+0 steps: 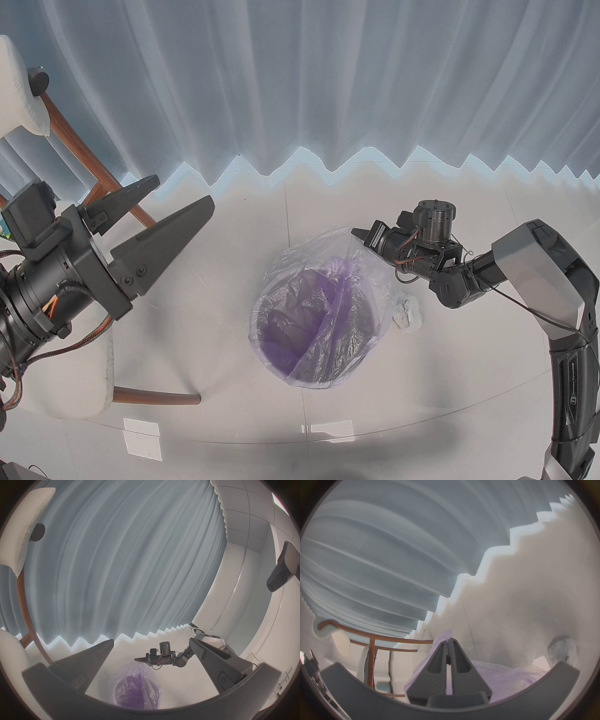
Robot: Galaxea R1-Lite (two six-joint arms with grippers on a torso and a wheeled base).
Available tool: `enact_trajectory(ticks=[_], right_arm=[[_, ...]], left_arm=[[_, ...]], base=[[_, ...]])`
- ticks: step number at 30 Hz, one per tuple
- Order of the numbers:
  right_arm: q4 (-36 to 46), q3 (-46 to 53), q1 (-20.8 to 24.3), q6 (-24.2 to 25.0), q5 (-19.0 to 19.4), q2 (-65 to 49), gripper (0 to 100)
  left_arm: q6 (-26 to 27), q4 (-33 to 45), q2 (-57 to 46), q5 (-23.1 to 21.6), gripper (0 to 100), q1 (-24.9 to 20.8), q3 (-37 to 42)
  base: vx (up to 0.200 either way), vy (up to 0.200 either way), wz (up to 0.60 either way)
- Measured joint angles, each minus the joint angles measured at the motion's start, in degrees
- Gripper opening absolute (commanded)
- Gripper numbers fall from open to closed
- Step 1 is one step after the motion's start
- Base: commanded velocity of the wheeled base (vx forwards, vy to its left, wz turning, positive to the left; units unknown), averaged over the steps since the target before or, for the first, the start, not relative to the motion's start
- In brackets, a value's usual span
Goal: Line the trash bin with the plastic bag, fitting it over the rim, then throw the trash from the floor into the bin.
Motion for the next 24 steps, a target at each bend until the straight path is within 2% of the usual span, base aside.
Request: enact_trajectory(ticks=[12, 24], right_arm=[[0.4, 2.3, -2.4, 4.8, 0.9, 1.4, 0], [-0.3, 5.9, -2.5, 5.5, 0.9, 1.4, 0]], left_arm=[[0.3, 0.0, 0.5, 0.0, 100, -0.2, 0.4], [0.3, 0.0, 0.6, 0.0, 100, -0.2, 0.5]], base=[[0.0, 0.0, 0.0], [0.0, 0.0, 0.0]])
